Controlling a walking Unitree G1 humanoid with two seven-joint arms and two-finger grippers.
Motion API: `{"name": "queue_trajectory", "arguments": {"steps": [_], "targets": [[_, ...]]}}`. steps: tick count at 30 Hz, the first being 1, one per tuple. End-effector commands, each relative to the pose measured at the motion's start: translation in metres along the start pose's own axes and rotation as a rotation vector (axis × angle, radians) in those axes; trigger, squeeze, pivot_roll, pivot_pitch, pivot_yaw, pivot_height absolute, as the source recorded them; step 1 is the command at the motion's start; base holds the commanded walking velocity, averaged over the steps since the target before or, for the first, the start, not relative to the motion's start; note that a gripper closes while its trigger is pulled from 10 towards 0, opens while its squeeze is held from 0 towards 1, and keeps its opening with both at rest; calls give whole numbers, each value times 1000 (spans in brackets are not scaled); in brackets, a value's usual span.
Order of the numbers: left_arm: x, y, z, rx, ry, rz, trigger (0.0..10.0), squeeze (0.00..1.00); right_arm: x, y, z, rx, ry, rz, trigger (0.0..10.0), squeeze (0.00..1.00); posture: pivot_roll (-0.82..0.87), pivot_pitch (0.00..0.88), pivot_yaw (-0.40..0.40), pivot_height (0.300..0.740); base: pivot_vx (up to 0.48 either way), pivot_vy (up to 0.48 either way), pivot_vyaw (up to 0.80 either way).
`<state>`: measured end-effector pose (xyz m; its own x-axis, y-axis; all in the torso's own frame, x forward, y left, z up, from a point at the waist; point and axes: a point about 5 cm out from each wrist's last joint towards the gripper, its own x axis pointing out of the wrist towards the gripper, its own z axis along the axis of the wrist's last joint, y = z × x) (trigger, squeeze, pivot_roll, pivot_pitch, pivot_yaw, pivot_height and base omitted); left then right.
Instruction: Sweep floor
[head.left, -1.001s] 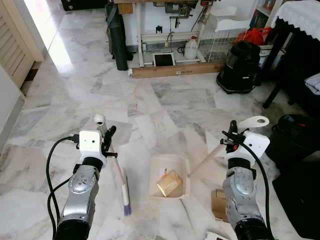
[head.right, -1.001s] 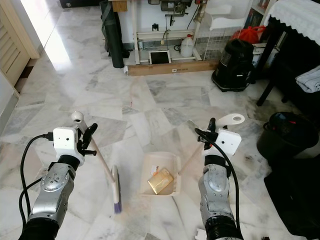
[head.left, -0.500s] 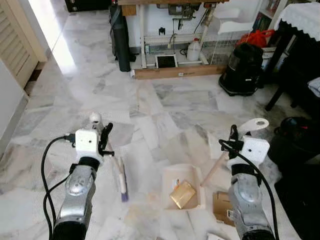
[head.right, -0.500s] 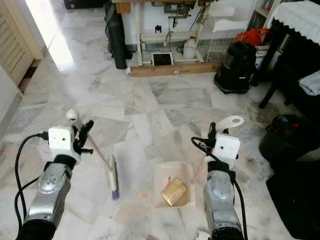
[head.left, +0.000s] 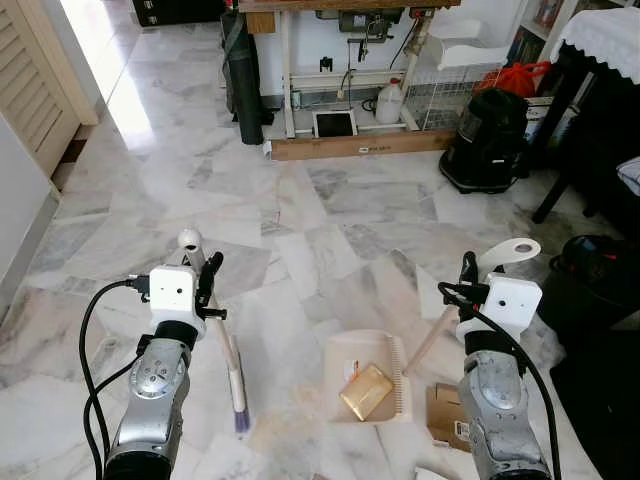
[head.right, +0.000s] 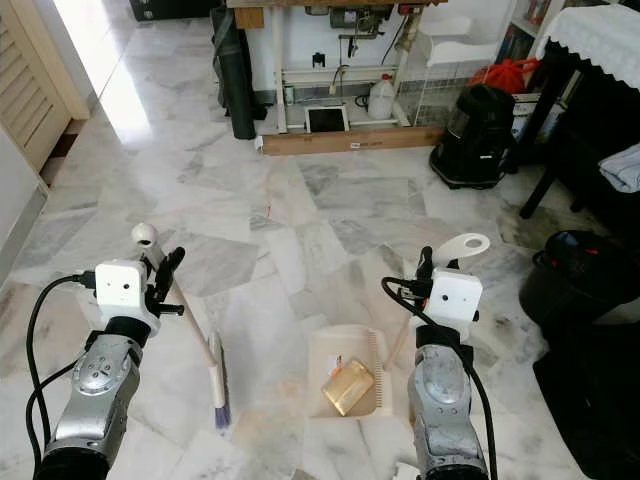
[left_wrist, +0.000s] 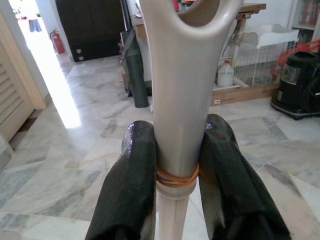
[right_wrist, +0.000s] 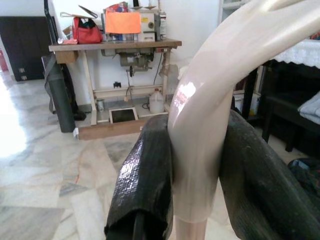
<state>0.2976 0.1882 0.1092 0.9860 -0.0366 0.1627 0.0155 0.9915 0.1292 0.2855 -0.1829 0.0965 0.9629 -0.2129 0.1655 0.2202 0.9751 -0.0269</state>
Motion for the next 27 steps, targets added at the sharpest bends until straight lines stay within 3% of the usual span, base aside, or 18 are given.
{"name": "queue_trajectory", "arguments": {"steps": [1,27], "targets": [[3,-1,10,13,-57,-4,10000,0,4,2,15,12,-65,3,10000,0,-20,23,-2,740,0,0,463],[3,-5,11,46,-50,-33,10000,0,6,9,20,29,-59,20,10000,0,-16,54,3,740,0,0,587]]}}
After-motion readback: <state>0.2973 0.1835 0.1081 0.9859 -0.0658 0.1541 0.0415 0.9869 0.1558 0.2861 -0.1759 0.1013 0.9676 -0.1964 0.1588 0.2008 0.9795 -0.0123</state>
